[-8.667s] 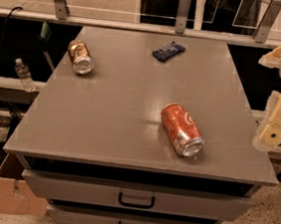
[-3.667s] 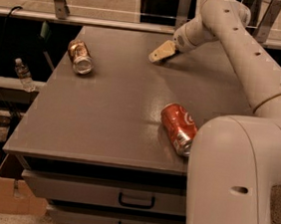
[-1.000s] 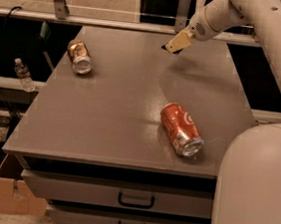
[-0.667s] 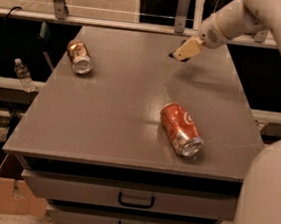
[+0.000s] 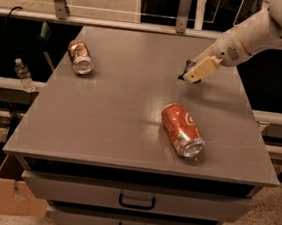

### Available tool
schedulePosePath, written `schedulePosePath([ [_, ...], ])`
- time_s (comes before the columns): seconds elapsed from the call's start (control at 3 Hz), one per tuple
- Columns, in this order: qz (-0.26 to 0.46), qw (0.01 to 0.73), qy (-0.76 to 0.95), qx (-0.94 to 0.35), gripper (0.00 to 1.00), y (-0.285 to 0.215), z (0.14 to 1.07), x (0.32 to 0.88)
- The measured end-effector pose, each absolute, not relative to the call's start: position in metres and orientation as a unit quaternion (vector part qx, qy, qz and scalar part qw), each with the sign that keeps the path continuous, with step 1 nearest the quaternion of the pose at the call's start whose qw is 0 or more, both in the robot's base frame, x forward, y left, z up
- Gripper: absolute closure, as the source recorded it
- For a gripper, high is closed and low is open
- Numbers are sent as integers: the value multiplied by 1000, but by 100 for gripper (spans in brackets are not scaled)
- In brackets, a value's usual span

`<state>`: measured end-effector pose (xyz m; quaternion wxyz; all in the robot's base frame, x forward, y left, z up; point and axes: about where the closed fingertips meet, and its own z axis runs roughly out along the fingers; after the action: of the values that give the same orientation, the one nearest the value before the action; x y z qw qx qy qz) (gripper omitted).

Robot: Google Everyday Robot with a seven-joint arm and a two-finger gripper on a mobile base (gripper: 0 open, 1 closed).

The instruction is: Move rxbar blueberry near coke can

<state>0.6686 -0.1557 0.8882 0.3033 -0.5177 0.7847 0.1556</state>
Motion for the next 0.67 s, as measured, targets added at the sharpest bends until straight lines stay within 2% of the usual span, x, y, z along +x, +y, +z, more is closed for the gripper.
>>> schedulePosePath([
  [0.67, 212, 238, 723, -612, 100, -166, 872, 607],
])
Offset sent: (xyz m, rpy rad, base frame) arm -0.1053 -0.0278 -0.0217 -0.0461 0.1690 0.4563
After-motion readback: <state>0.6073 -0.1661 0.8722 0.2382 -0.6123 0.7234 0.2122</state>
